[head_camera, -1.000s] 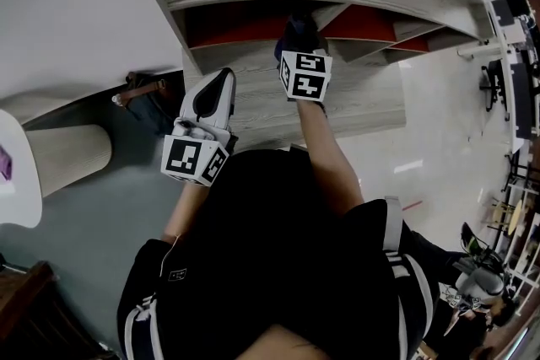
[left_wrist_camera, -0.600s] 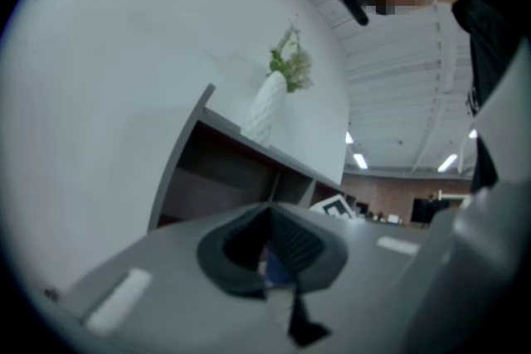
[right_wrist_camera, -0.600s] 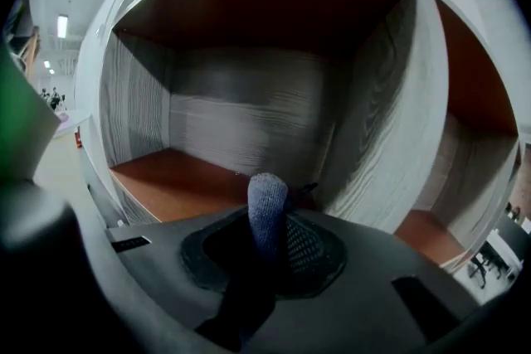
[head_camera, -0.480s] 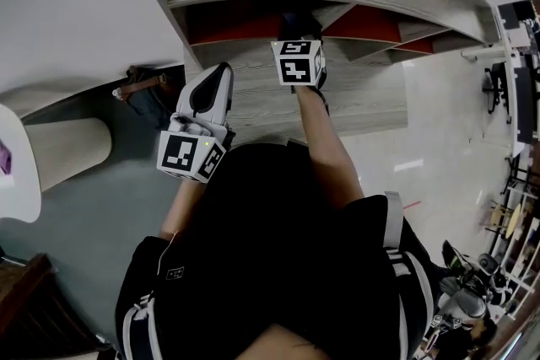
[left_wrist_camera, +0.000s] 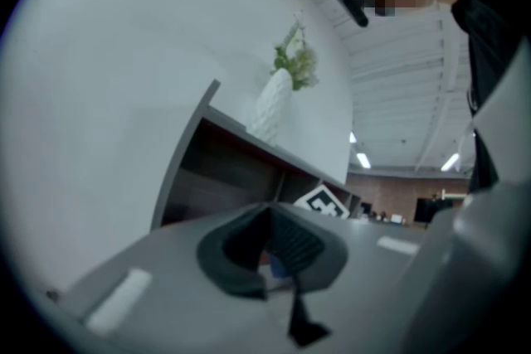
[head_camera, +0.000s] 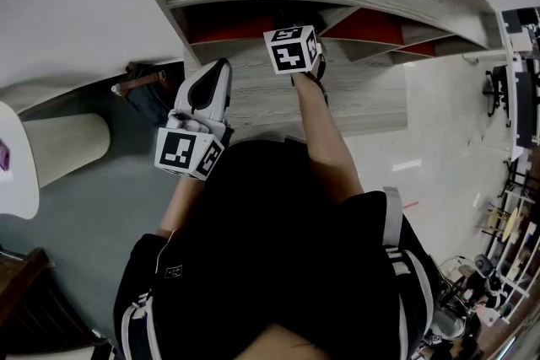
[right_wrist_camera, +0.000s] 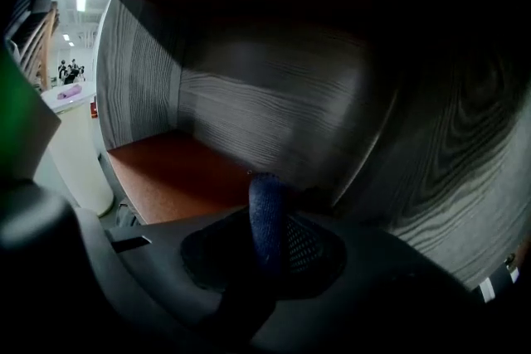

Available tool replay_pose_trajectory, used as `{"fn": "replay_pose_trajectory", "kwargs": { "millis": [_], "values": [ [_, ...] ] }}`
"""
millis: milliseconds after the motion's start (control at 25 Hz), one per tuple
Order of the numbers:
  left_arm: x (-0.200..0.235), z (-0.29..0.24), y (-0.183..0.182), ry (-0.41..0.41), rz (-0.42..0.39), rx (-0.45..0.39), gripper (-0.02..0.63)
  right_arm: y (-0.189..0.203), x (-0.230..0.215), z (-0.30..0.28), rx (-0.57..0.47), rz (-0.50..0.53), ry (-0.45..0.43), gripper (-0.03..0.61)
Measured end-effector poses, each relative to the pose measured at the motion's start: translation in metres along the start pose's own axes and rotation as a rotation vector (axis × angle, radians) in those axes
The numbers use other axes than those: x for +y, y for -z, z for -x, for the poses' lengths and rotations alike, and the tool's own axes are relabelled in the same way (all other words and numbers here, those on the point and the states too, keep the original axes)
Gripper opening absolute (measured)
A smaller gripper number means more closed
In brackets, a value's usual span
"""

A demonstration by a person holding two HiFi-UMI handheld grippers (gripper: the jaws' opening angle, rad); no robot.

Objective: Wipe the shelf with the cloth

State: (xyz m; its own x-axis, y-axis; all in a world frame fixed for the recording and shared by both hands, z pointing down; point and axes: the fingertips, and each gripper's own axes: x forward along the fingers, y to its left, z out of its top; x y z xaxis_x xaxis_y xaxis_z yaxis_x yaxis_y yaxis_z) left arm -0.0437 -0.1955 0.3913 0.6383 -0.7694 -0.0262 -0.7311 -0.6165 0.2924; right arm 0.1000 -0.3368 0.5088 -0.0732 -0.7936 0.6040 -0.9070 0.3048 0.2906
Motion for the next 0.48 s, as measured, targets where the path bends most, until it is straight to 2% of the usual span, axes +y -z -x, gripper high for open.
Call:
{"fn": "replay_pose_trajectory", "kwargs": {
  "millis": [480],
  "values": [
    [0.017,0.014,-0.006,-0.093,-0.011,-0.025,0.003,-0.032,0.037,-0.023,-0.009,0.097,-0.124,0.055]
  ]
}}
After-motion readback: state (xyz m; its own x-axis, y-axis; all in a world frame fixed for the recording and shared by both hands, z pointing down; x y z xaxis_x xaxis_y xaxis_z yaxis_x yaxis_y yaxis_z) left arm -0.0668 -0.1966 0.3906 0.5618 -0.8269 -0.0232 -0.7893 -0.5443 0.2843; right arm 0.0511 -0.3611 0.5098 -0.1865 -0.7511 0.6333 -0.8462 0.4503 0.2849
